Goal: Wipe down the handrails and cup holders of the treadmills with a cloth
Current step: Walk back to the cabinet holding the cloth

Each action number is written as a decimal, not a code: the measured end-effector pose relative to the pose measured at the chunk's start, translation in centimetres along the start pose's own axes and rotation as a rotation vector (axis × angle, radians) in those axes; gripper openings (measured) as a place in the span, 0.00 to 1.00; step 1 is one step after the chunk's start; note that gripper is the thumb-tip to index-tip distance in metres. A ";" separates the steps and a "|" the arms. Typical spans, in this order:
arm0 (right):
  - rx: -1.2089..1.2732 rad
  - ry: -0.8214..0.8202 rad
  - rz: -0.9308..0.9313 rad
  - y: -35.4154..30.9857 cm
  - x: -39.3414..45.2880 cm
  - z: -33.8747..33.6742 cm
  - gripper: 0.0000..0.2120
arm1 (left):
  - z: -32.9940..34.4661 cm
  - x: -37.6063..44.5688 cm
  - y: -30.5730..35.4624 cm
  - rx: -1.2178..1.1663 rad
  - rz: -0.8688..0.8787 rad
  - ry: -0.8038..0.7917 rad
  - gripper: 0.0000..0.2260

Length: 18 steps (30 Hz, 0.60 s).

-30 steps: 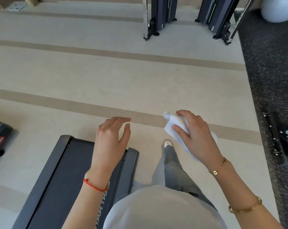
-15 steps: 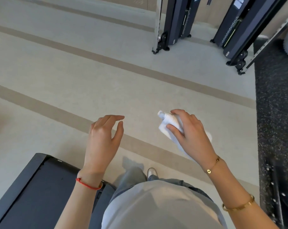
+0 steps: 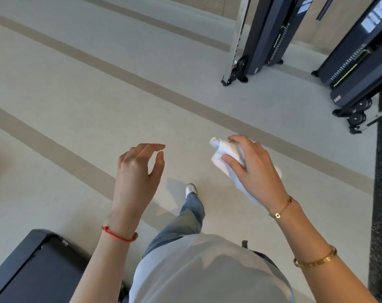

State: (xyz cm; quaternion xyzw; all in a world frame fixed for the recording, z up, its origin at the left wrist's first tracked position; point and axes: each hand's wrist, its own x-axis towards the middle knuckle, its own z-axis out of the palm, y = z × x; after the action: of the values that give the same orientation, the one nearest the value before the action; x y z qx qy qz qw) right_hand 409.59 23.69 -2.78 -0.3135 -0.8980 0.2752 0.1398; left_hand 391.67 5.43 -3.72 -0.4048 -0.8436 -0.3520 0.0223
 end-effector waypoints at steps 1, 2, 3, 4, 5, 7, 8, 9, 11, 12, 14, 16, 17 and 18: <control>0.006 -0.001 -0.003 0.3 2.9 -0.2 0.17 | 0.6 2.6 -0.3 -0.004 -0.006 0.004 0.11; 0.012 -0.004 -0.008 0.6 5.8 -0.3 0.17 | 1.1 5.2 -0.7 -0.008 -0.010 0.002 0.11; 0.017 -0.008 -0.014 0.9 8.7 -0.4 0.17 | 1.7 7.8 -1.1 -0.010 -0.015 0.001 0.10; 0.012 -0.011 -0.023 1.1 11.5 -0.5 0.17 | 2.2 10.3 -1.5 -0.008 -0.018 0.001 0.10; 0.005 -0.014 -0.032 1.3 14.2 -0.6 0.16 | 2.6 12.7 -1.8 -0.004 -0.021 0.006 0.09; -0.004 -0.019 -0.045 1.7 19.0 -0.9 0.16 | 3.4 17.3 -2.5 0.008 -0.041 0.016 0.08; -0.005 -0.020 -0.051 1.9 21.3 -1.0 0.16 | 3.7 19.5 -2.7 0.017 -0.046 0.019 0.08; -0.007 -0.023 -0.054 2.2 23.5 -1.2 0.16 | 4.1 21.6 -2.9 0.024 -0.048 0.020 0.08; -0.011 -0.043 -0.057 2.6 27.6 -1.2 0.17 | 4.9 25.6 -3.3 0.030 -0.053 0.024 0.08; -0.008 -0.052 -0.059 2.8 29.6 -1.2 0.17 | 5.4 27.5 -3.5 0.033 -0.059 0.027 0.08; 0.005 -0.061 -0.066 3.3 33.7 -1.0 0.18 | 6.5 31.2 -4.1 0.041 -0.070 0.028 0.08; 0.020 -0.066 -0.074 4.0 37.8 -0.8 0.18 | 7.9 34.8 -4.9 0.051 -0.074 0.030 0.08; 0.029 -0.070 -0.079 4.4 39.9 -0.7 0.18 | 8.7 36.6 -5.2 0.056 -0.081 0.033 0.08; 0.035 -0.076 -0.084 4.9 42.1 -0.6 0.18 | 9.5 38.5 -5.6 0.060 -0.090 0.037 0.08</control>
State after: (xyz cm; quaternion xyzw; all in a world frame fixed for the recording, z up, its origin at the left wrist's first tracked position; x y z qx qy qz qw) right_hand 380.02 54.10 -1.80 -0.2624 -0.9100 0.2966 0.1227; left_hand 364.26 34.58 -1.66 -0.3589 -0.8707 -0.3345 0.0345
